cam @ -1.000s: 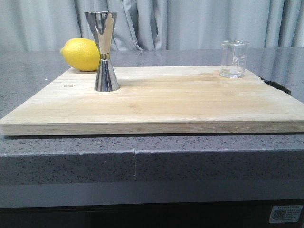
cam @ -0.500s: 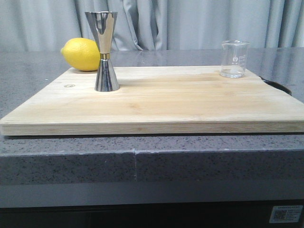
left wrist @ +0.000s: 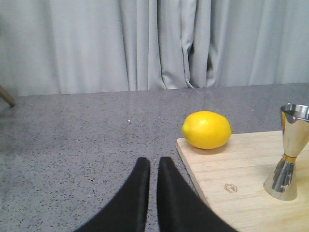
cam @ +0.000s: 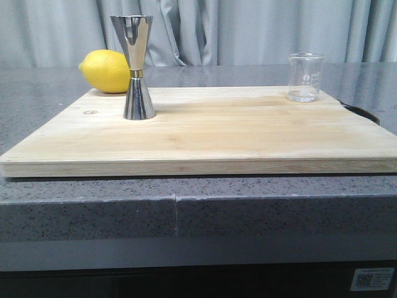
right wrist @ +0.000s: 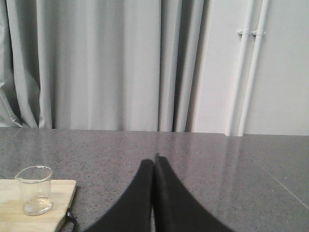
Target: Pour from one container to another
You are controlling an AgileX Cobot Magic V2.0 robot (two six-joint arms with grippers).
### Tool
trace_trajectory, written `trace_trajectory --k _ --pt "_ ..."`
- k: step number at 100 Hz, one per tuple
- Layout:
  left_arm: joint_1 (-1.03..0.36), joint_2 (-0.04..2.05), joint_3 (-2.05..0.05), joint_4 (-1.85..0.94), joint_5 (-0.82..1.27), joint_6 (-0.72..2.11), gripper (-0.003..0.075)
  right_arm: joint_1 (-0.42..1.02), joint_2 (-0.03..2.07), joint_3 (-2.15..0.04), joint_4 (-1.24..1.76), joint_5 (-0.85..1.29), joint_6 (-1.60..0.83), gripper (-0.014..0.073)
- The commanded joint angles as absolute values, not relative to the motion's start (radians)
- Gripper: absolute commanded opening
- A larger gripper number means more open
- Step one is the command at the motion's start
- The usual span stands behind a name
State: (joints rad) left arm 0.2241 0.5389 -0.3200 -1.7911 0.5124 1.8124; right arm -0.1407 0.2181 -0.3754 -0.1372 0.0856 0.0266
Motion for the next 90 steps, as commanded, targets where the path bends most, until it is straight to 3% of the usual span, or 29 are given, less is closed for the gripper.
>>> trace_trajectory --k 1,90 --pt "0.225 0.539 -0.346 -1.852 0.557 1.815 -0.0019 -0.143 0.221 -0.401 -0.172 -0.006 0.021 -0.0069" --pt "0.225 0.539 -0.346 -1.852 0.461 1.816 -0.0019 -0.143 0.127 -0.401 -0.178 0.100 0.021 -0.0069"
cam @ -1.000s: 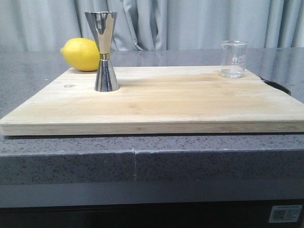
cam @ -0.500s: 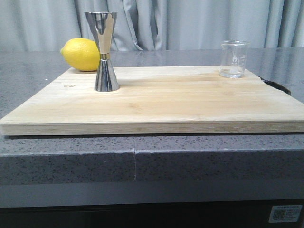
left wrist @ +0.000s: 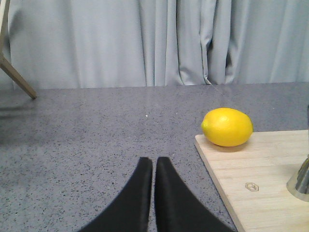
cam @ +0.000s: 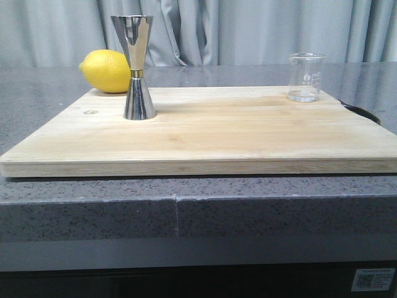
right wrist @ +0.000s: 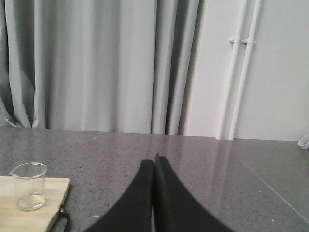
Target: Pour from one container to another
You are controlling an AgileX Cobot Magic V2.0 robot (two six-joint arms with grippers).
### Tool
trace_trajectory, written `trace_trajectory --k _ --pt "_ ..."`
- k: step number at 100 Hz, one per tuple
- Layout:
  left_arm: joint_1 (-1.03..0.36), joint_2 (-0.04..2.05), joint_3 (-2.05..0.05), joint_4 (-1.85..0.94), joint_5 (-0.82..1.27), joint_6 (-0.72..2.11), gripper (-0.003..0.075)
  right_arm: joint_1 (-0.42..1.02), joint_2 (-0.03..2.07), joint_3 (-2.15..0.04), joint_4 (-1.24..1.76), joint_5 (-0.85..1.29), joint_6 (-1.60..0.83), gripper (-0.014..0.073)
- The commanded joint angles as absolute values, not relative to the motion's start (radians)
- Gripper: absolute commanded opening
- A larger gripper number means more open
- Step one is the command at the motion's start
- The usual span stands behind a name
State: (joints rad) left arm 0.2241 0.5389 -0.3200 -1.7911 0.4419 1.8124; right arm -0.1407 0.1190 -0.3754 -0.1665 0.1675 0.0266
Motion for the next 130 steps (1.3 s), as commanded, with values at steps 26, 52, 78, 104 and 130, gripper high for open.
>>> trace_trajectory --k 26,52,78,104,130 --pt "0.225 0.539 -0.346 -1.852 0.459 1.816 -0.0019 -0.143 0.127 -0.401 -0.178 0.100 0.021 -0.0069" --pt "0.225 0.539 -0.346 -1.852 0.459 1.816 -0.0019 -0.143 0.127 -0.401 -0.178 0.100 0.021 -0.0069" --pt "0.225 0.539 -0.346 -1.852 0.459 1.816 -0.0019 -0.143 0.127 -0.401 -0.178 0.100 0.021 -0.0069" --pt "0.207 0.539 -0.344 -1.852 0.441 1.816 -0.0019 -0.143 0.127 -0.401 -0.178 0.100 0.021 -0.0069" --pt "0.117 0.539 -0.319 -1.852 0.317 1.816 -0.0019 -0.143 0.127 -0.401 -0.178 0.100 0.021 -0.0069"
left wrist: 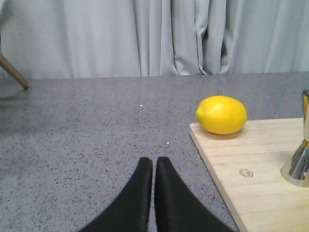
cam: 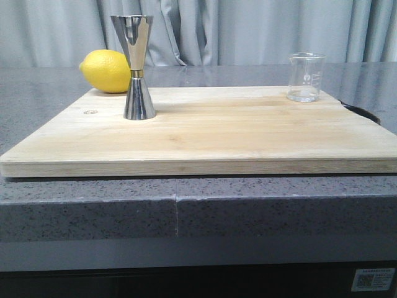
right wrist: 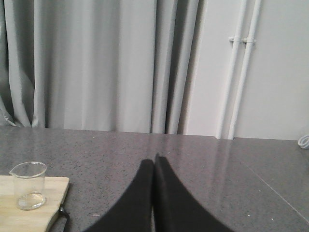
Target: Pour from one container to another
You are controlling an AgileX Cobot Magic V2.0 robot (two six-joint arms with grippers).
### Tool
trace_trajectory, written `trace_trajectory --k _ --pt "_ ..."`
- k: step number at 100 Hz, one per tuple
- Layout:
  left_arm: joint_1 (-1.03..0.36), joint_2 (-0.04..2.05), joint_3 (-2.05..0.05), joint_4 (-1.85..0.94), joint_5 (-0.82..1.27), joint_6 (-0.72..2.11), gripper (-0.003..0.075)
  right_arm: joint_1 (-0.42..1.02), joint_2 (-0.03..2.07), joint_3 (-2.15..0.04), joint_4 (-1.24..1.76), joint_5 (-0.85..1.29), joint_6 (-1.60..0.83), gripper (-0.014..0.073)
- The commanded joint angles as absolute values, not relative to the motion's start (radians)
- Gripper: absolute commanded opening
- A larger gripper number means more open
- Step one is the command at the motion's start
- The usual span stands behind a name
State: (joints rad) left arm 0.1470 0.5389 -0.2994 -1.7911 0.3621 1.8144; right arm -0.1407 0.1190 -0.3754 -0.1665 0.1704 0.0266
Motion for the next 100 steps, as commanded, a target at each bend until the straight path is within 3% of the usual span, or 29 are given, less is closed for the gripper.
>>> trace_trajectory --k 1,27,71,83,100 --pt "0.115 0.539 -0.317 -1.852 0.311 1.816 -0.0019 -0.143 0.127 -0.401 -0.178 0.100 0.021 -0.0069" --pt "0.022 0.445 -0.295 -1.850 0.157 1.817 -0.0019 -0.143 0.127 -0.401 -0.178 0.100 0.021 -0.0069" --pt "0.022 0.177 -0.191 -1.764 0.087 1.778 -0.0019 -0.143 0.127 -0.401 -0.178 0.100 0.021 -0.0069" --pt "0.022 0.153 -0.191 -1.452 0.087 1.508 -0.0019 -0.143 0.127 -0.401 -0.178 0.100 0.021 -0.0069" --pt "0.022 0.143 -0.191 -0.667 0.119 0.651 -0.0019 -0.143 0.127 -0.401 -0.178 0.100 0.021 -0.0069"
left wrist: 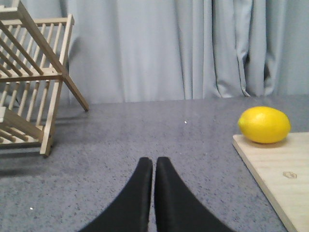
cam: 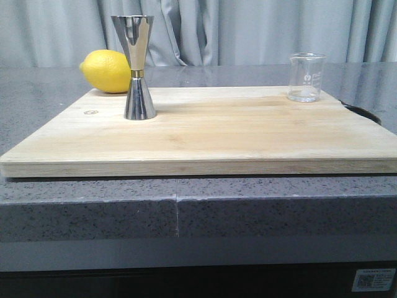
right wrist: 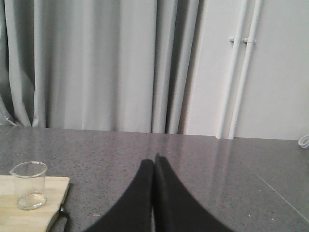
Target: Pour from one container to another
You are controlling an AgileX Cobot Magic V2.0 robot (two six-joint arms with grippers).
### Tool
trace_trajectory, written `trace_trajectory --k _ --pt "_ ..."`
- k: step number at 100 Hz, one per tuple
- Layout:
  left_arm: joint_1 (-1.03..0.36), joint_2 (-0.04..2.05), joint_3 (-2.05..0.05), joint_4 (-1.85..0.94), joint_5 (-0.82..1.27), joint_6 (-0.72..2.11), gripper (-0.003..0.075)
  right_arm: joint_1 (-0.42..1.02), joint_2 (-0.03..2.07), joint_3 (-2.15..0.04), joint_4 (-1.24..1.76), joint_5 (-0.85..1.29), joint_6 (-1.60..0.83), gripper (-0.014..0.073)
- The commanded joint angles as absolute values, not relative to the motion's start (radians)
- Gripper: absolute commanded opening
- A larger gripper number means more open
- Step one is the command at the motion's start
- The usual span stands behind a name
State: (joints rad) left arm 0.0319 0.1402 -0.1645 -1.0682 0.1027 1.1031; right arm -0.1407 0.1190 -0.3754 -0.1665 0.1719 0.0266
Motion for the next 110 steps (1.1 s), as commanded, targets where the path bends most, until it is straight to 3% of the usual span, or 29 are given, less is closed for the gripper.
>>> trace_trajectory --k 1,12,24,53,110 --pt "0.022 0.141 -0.189 -0.606 0.122 0.618 -0.0019 -0.143 0.127 -0.401 -0.178 0.100 0.021 -0.0069" --pt "0.022 0.104 -0.180 -0.263 0.154 0.237 -0.0019 -0.143 0.127 -0.401 -0.178 0.100 0.021 -0.0069" --pt "0.022 0.033 -0.134 -0.103 0.110 0.085 -0.0019 -0.143 0.127 -0.401 -0.178 0.100 0.021 -0.0069" --pt "0.022 -0.026 0.034 0.054 -0.265 -0.074 -0.0019 -0.143 0.127 -0.401 -0.178 0.102 0.021 -0.0069" --pt "0.022 -0.026 0.033 0.133 -0.193 -0.101 -0.0019 -0.143 0.127 -0.401 -0.178 0.102 0.021 -0.0069"
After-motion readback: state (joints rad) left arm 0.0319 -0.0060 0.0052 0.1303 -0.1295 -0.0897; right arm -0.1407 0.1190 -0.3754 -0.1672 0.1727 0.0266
